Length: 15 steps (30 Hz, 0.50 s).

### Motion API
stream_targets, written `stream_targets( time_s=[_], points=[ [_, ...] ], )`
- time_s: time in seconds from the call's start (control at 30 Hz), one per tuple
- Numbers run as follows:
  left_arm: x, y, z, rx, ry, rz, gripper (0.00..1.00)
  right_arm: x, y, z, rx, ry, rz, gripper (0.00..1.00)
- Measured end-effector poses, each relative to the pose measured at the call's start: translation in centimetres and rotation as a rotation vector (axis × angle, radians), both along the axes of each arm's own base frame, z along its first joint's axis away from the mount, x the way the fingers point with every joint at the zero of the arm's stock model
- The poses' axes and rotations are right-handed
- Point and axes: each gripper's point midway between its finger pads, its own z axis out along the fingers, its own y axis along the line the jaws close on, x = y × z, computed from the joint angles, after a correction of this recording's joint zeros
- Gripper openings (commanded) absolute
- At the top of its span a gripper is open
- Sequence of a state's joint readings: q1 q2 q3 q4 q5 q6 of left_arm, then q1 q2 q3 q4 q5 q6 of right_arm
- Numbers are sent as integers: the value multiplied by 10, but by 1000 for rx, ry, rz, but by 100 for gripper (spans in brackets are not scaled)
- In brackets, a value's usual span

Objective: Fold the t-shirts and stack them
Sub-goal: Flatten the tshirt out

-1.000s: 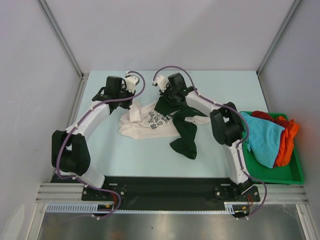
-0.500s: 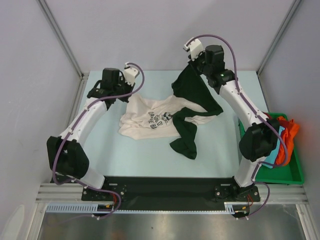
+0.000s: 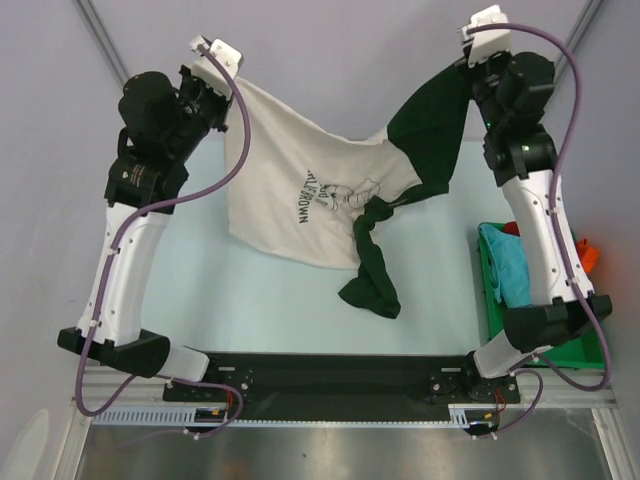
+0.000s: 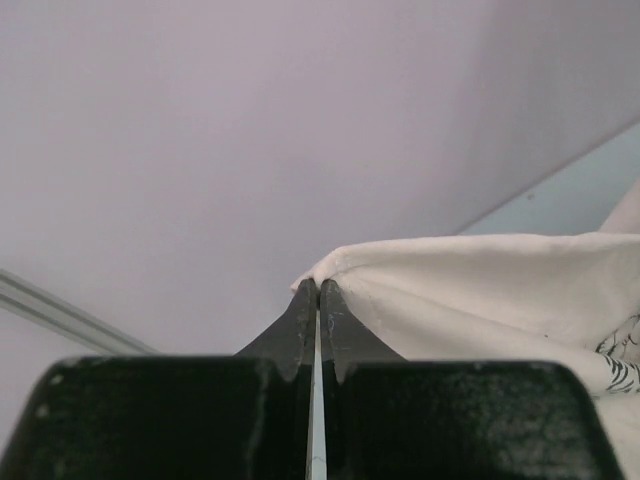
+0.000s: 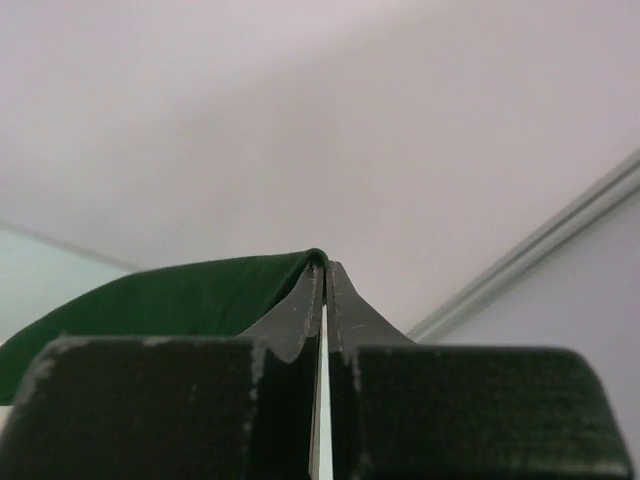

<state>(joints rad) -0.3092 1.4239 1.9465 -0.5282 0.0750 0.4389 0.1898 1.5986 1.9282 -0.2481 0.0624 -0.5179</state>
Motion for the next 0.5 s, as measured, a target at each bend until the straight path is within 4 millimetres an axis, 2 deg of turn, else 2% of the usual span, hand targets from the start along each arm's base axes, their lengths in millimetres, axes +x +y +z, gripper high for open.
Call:
stream_targets(
  time_s=[0.13, 0.27, 0.33, 0.4, 0.5],
  points=[
    [-9, -3, 28, 36, -92, 22, 0, -40, -11, 73, 30, -174, -22, 0],
    [-12, -3, 32, 58, -110, 33, 0, -75, -21, 120, 72, -283, -33, 0],
    [-13, 0, 31, 58, -106, 49, 1, -89, -23, 132, 104, -307, -27, 0],
    [-16, 5, 31, 57, -103, 70, 0, -100, -24, 134, 134, -305, -15, 0],
    [-28, 16, 17, 68, -77, 100, 1, -111, -22, 120, 171, -261, 8, 0]
  ],
)
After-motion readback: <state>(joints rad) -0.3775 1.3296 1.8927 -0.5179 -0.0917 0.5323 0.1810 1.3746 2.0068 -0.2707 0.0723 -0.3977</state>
